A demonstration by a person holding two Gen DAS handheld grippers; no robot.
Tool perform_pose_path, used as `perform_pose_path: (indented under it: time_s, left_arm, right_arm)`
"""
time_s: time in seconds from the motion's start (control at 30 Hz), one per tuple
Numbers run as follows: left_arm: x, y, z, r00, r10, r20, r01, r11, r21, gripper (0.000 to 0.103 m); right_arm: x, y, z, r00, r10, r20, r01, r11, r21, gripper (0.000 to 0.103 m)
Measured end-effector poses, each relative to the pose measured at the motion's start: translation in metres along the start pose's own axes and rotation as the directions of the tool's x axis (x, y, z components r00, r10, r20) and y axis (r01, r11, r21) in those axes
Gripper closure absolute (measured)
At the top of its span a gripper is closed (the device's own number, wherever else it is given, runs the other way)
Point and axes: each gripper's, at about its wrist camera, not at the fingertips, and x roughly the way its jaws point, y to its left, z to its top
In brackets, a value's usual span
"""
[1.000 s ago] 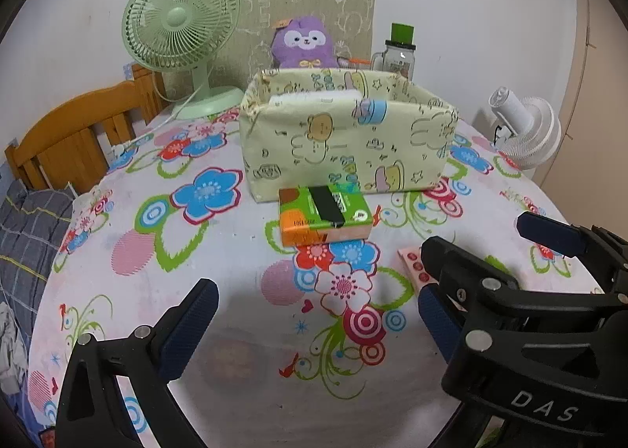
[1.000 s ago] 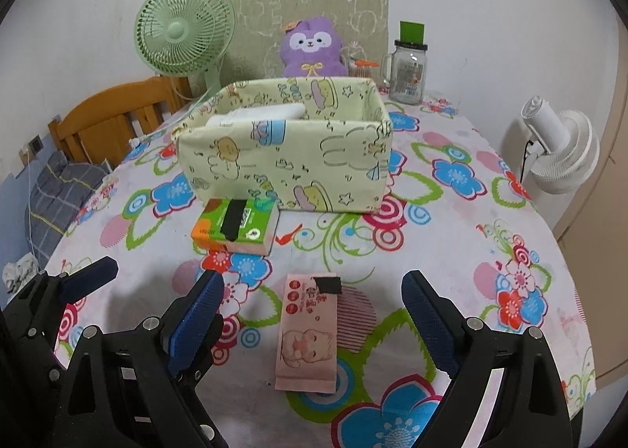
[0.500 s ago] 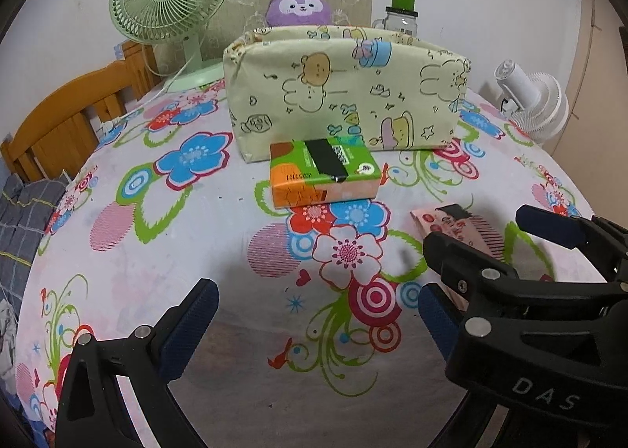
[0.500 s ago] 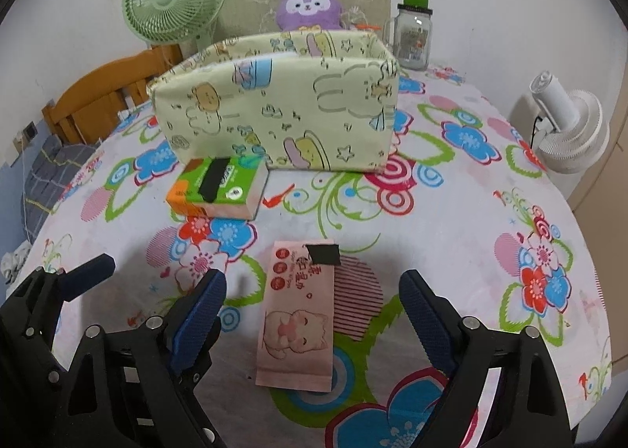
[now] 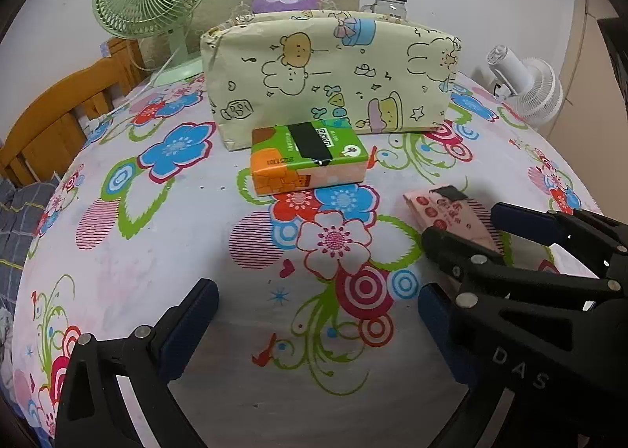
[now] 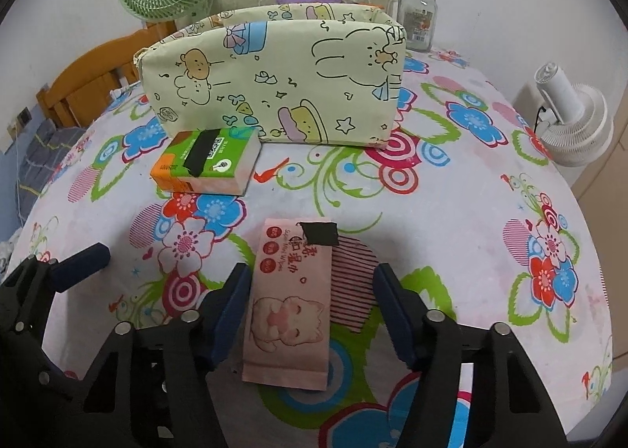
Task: Organize soft objects
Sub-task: 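Move both tools toward the pink printed wipes packet on the table, then grasp the pink wipes packet with the right tool while the left tool grasps the green tissue packet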
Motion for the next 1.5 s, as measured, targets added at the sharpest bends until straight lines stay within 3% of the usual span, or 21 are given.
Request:
perform_pose_path:
  time_s: [0.13, 0.97, 1.5]
  left_arm:
    - [0.001, -0.002, 0.003, 1.000, -0.012, -0.008, 0.012, 1.000, -0.006, 0.001]
    - [0.020, -0.006, 0.048, 1.000, -0.007, -0.004, 0.006, 0.998, -0.064, 0.000]
    - [0.047, 0.005, 0.069, 0.998, 0.047, -0.033, -0.050, 0.995, -0.092, 0.001]
  right_arm:
    - [-0.001, -0.004, 0.000, 1.000, -0.026, 0.003, 0.026, 1.000, 0.007, 0.060]
    - [0.002, -0.032, 0.033, 0.999, 0.029, 0.036, -0.032, 0.995, 0.093, 0.060]
    - [0.018, -0.042, 0.055, 0.998, 0.052, 0.038, -0.057, 0.991, 0.120, 0.060]
